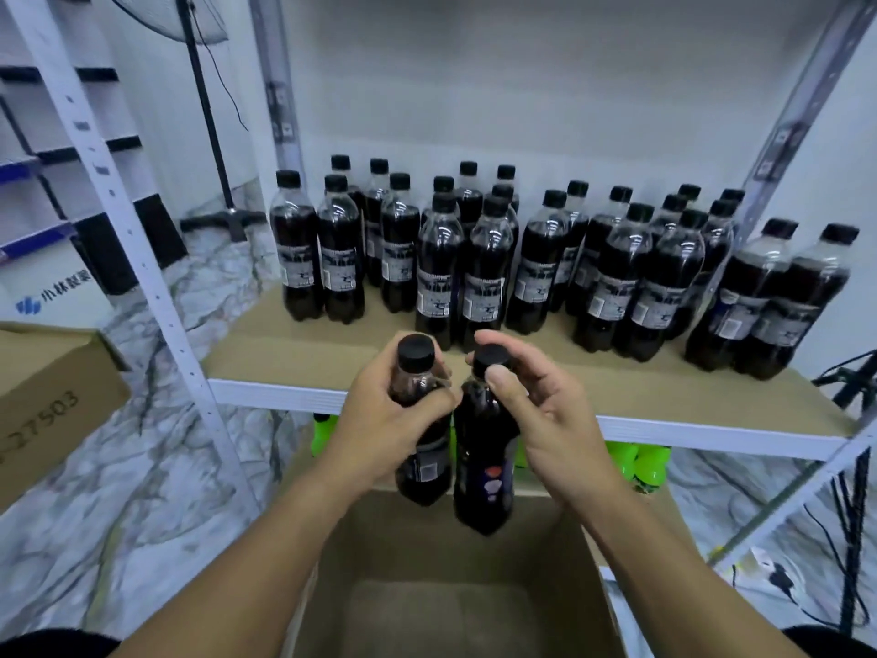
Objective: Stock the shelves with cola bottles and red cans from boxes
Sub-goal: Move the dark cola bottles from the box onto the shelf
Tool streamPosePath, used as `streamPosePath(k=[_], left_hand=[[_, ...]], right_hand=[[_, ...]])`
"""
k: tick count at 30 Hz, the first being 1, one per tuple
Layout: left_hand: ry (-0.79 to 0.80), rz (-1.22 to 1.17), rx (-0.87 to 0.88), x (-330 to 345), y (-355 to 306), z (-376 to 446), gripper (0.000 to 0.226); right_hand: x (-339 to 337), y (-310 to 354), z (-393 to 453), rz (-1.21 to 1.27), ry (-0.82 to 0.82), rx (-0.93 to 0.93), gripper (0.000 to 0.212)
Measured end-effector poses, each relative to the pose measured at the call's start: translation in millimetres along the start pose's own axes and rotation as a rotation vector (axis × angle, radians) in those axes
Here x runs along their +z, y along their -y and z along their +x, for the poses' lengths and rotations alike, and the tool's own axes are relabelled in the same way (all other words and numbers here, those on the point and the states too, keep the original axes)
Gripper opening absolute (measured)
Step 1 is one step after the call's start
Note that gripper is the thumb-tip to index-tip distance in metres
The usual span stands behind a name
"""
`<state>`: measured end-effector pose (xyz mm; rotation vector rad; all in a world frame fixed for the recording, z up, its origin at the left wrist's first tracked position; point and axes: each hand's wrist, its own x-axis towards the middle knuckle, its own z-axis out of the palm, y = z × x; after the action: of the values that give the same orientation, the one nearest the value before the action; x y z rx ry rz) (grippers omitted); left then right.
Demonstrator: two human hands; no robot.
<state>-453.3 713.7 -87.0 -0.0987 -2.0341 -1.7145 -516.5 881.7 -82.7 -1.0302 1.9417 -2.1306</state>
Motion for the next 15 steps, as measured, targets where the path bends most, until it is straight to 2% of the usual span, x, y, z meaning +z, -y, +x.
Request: streamPosePath(k=[3,8,15], left_hand=[[-0.138,-0.013,0.073,-16.5,-19.1,30.5,0.017],[-0.253,0.018,0.142,-57.4,-38.3,75.0,0.017],[-0.358,0.091,0.119,-106.5,-27.9,123.0,0.019]], right_hand=[[24.0,14.9,28.2,-0.073,-0.057,-0.123,0.028],[61.0,24.9,84.2,-0.141,-0.111,-0.255,0.031],[103.3,2.3,148.7,-0.083,-0.165,-0.339,0.034]])
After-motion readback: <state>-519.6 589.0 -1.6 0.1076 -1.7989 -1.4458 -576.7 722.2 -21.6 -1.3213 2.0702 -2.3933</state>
